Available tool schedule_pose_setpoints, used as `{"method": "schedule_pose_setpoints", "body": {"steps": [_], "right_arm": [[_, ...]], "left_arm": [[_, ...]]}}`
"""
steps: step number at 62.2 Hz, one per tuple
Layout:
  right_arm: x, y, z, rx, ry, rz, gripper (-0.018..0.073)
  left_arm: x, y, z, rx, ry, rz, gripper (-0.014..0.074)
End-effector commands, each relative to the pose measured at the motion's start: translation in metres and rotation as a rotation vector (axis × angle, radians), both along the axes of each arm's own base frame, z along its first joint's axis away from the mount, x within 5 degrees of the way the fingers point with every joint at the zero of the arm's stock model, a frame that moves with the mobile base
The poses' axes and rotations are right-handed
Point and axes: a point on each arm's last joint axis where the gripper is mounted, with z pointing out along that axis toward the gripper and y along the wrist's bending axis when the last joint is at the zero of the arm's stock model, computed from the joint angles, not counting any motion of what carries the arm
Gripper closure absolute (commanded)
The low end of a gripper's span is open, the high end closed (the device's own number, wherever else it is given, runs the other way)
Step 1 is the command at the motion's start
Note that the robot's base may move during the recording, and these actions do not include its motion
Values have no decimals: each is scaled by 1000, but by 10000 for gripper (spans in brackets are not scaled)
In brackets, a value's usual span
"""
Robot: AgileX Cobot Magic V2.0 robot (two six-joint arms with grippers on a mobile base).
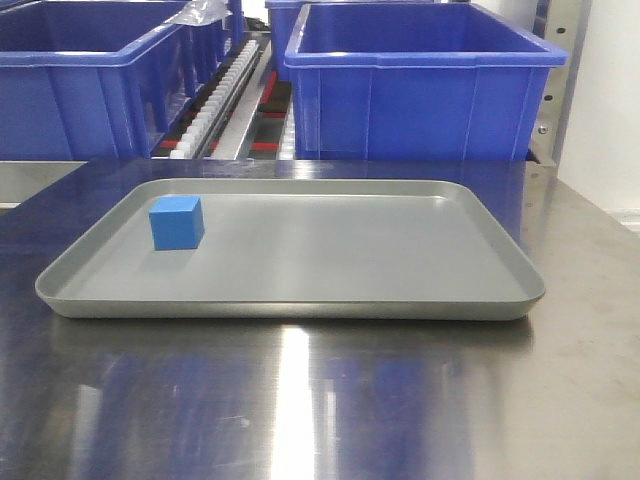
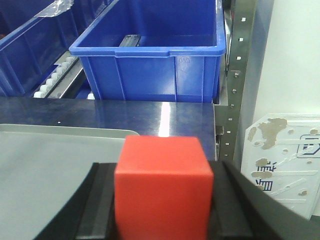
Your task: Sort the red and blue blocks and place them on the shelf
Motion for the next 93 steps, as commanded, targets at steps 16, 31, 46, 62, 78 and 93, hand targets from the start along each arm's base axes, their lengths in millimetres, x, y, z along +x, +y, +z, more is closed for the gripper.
{"method": "schedule_pose_setpoints", "body": {"steps": [16,31,46,62,78,93], "right_arm": [[0,-1,19,10,-121,-17,491],[0,-1,19,10,-121,-17,491],[0,-1,19,10,-121,-17,491],[0,-1,19,10,-121,-17,491],[0,-1,19,10,-121,-17,491],[0,-1,19,10,-121,-17,491]], "left_arm": [[58,-7,67,-4,234,-9,471],[117,-24,88,-73,343,-13,471],[180,-76,87,-28,464,-143,407],[244,-128,72,-167,645,-64,-39],[277,-158,68,-161,823,4,-60],[283,-175,67,-125,863,-12,11]]}}
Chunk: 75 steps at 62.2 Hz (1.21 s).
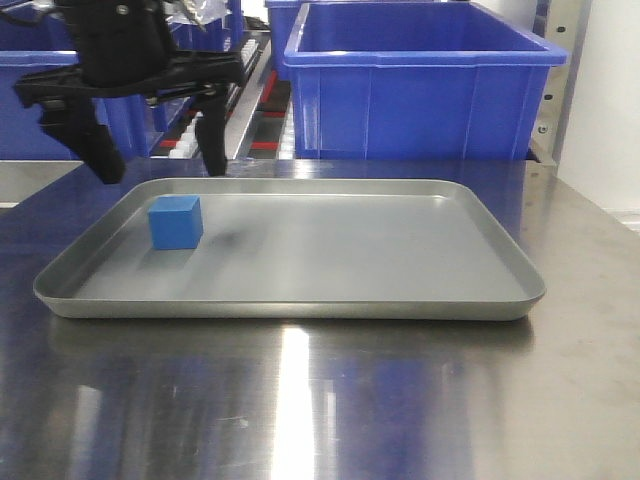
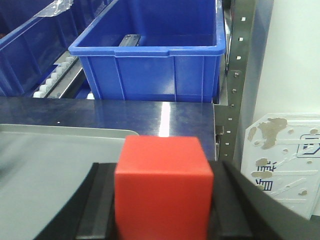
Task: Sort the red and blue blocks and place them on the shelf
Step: 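Lower the open left gripper around the blue cube and close it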
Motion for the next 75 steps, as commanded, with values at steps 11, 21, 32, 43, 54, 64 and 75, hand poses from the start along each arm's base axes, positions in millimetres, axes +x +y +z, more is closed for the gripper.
{"method": "schedule_pose_setpoints", "body": {"steps": [11,21,32,43,54,64,75], "right_arm": [[0,-1,19,10,-121,-17,491],[0,-1,19,10,-121,-17,491],[0,-1,19,10,-121,-17,491],[0,-1,19,10,-121,-17,491],[0,-1,19,10,-121,-17,491],[0,-1,19,10,-121,-17,491],[0,-1,19,10,-121,-17,491]], "left_arm": [[-1,-3,22,-25,-54,27,62],[-1,-2,13,9,-6,55,66],[-1,-7,7,10,8,55,66],[0,-10,7,-5,-15,49,67],[3,-12,-3,12,10,51,76],[4,-12,-5,9,5,50,76],[6,-13,-9,12,11,50,132]]}}
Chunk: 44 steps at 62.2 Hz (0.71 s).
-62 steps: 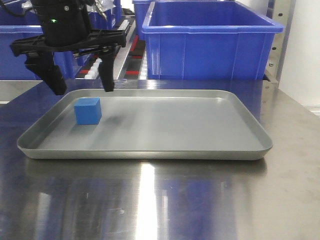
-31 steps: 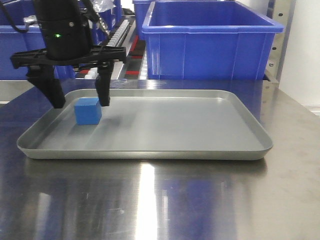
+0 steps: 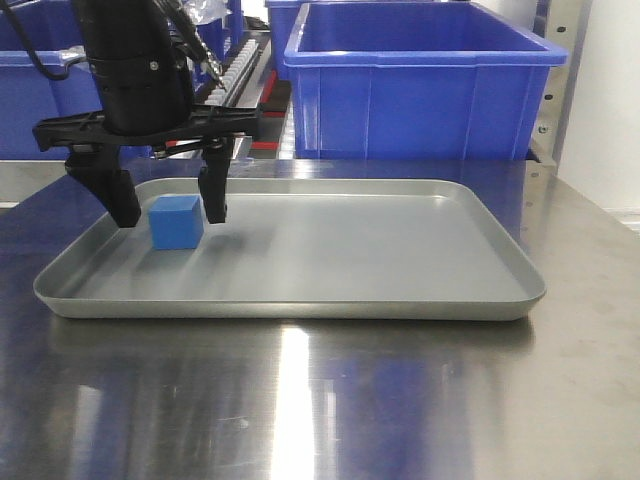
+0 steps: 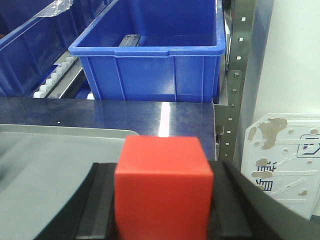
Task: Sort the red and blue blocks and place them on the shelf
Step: 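Lower the open left gripper around the blue cube and close it, then lift the blue cube with the left gripper off the tray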
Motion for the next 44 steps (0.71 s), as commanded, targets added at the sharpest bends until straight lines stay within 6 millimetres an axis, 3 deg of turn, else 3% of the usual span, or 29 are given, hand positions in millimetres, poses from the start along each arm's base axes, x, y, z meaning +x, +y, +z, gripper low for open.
{"method": "schedule_pose_setpoints", "body": {"steps": [1,17,29,44], "right_arm": [[0,-1,19,10,-119,-16,491],[0,-1,19,10,-119,-16,491],[0,-1,19,10,-119,-16,491],[0,-1,19,10,-119,-16,491]], "left_arm": [[0,-2,24,-41,-80,2,139],[1,-3,19,-34,-67,2,259],[0,-2,24,-39,-76,2,479],[-15,6,62,-79,-159,-8,472]]}}
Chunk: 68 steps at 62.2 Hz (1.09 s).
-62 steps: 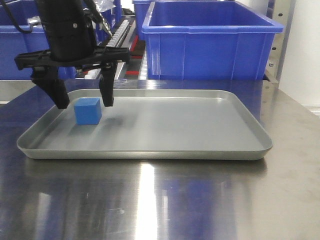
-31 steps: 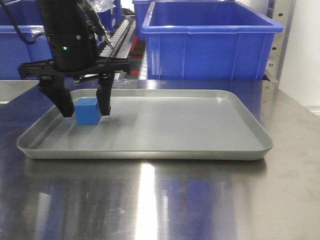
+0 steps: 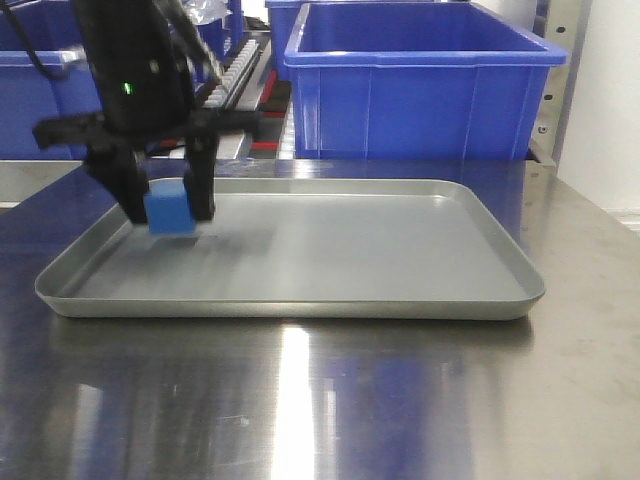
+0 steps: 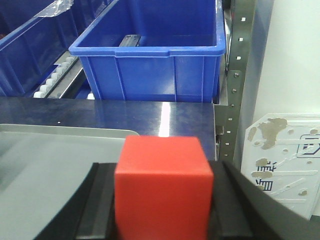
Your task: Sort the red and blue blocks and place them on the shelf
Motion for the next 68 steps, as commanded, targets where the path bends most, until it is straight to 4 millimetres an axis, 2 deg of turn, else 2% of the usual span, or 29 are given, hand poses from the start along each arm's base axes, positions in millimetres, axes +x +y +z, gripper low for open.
{"method": "schedule_pose_setpoints", "body": {"steps": [1,12,19,23,41,54,68], "right_arm": [[0,-1,19,10,-119,-16,491],[0,-1,19,10,-119,-16,491],[0,-1,19,10,-119,-16,491],[0,-1,19,10,-119,-16,491],[0,-1,19,10,-119,-16,491],[0,-1,19,10,-119,-16,491],[0,-1,19,10,-119,-16,491]], "left_arm": [[-14,5,55,-71,-146,-11,473],[-43,24,80,-143,-200,-78,473],[-62,39,87,-222,-254,-133,473],[-71,51,89,-204,-323,-196,473],[-115,100,88,-110,-640,-275,473],[-155,119,88,-120,-917,-226,472],[-203,138,81,-147,-1123,-180,472]]}}
